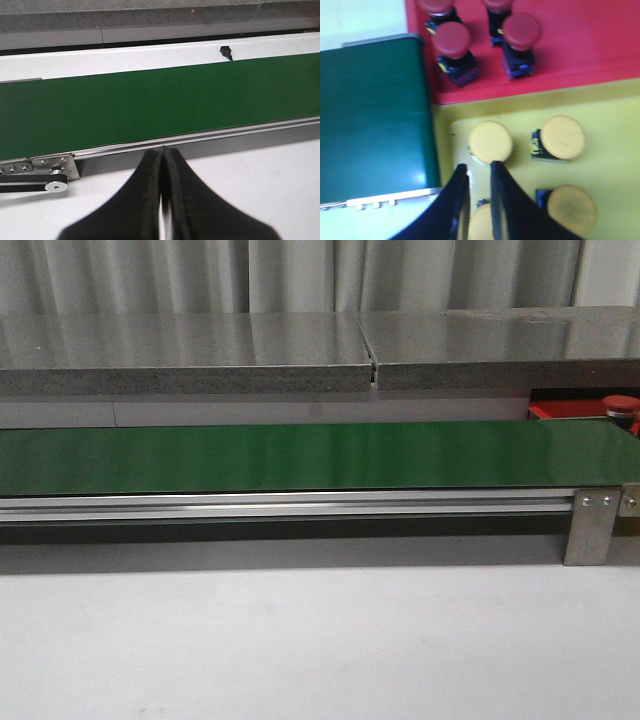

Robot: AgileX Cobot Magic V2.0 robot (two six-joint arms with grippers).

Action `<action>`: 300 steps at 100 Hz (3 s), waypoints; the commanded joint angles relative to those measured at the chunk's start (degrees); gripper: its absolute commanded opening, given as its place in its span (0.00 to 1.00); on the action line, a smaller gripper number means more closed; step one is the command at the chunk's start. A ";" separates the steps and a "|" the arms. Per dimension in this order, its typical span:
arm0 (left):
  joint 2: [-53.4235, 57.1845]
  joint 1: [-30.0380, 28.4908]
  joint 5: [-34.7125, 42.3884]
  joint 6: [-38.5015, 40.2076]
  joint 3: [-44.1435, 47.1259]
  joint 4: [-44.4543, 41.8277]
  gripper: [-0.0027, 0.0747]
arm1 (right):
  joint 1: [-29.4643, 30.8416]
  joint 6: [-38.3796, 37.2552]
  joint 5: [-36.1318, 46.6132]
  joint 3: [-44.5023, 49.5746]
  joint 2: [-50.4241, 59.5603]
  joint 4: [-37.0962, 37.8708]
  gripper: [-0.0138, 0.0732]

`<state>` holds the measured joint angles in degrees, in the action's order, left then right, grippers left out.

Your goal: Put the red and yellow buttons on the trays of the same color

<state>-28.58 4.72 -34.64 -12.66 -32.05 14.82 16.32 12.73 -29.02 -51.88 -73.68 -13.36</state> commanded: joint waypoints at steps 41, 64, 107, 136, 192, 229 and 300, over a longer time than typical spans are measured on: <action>-0.20 0.55 3.89 0.26 -1.61 0.83 0.01 | -17.09 0.69 3.76 -1.39 6.82 -0.60 0.08; -0.20 0.55 3.89 0.26 -1.61 0.83 0.01 | -19.05 0.69 7.95 2.14 12.46 -0.54 0.08; -0.20 0.55 3.89 0.26 -1.61 0.83 0.01 | -18.92 0.69 22.49 17.03 27.32 2.24 0.08; -0.20 0.55 3.89 0.26 -1.61 0.83 0.01 | -18.92 0.64 29.92 27.42 39.22 1.39 0.08; -0.20 0.55 3.89 0.26 -1.61 0.83 0.01 | -18.41 -0.61 34.98 43.62 58.42 -0.03 0.08; -0.20 0.55 3.89 0.26 -1.61 0.83 0.01 | -14.22 -15.29 37.15 51.70 68.09 13.89 0.08; -0.20 0.55 3.89 0.26 -1.61 0.83 0.01 | -13.74 -15.92 32.34 52.85 75.22 15.60 0.08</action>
<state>-28.58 4.72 -34.64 -12.66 -32.05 14.82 2.14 -3.14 -0.73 1.49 0.59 1.86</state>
